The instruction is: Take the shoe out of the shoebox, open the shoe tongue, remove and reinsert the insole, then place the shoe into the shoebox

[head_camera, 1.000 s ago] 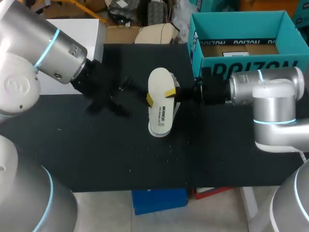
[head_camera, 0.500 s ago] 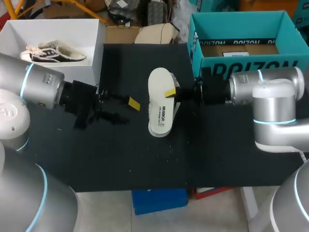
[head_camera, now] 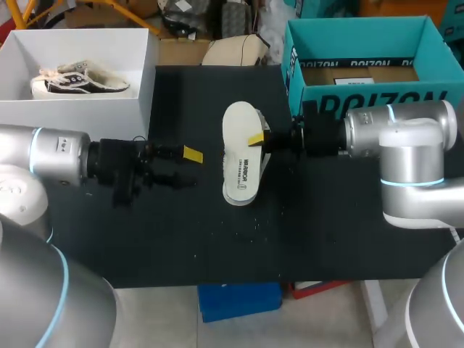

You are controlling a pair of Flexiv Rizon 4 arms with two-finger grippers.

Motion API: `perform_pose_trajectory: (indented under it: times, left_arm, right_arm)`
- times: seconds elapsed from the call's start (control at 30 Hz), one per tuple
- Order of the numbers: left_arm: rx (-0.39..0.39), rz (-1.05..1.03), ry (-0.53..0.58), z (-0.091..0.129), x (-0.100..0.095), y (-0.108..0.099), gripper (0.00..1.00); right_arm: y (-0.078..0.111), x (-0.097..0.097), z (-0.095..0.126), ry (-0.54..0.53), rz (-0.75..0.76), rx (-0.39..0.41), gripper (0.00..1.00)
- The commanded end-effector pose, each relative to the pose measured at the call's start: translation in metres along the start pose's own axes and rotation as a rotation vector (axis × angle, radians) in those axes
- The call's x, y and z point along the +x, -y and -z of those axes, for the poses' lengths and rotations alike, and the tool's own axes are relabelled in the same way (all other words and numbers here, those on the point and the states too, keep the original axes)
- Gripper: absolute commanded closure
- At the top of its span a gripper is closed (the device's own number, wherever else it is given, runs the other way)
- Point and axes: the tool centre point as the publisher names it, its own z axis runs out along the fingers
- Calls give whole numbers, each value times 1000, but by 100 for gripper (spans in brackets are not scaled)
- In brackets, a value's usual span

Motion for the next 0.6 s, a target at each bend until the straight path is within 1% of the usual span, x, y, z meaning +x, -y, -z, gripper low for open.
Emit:
perform_pose_trajectory:
  times: [0.03, 0.23, 0.37, 0.4, 0.43, 0.47, 0.5, 0.53, 0.6]
  left_arm:
    - [-84, 12, 64, -6, 19, -1, 0]
    - [-136, 48, 100, -14, 37, -21, 0]
    - [-153, 50, 114, -24, 42, -35, 0]
    - [-154, 51, 114, -26, 43, -38, 7]
    - [-156, 54, 123, -29, 43, -42, 8]
    - [-157, 52, 121, -32, 44, -45, 7]
    - [-157, 50, 118, -35, 44, -48, 9]
    - [-157, 50, 118, -38, 45, -51, 15]
    - [-166, 51, 100, -45, 48, -56, 31]
  right_arm:
    - [0, 0, -1, 2, -1, -2, 100]
    - [0, 0, -1, 2, -1, -2, 100]
    - [0, 0, -1, 2, -1, -2, 100]
    - [0, 0, -1, 2, -1, -2, 100]
    - [0, 0, -1, 2, -1, -2, 100]
    - [0, 0, -1, 2, -1, -2, 100]
    - [0, 0, -1, 2, -1, -2, 100]
    - [0, 0, -1, 2, -1, -2, 100]
    - [0, 0, -1, 2, -1, -2, 100]
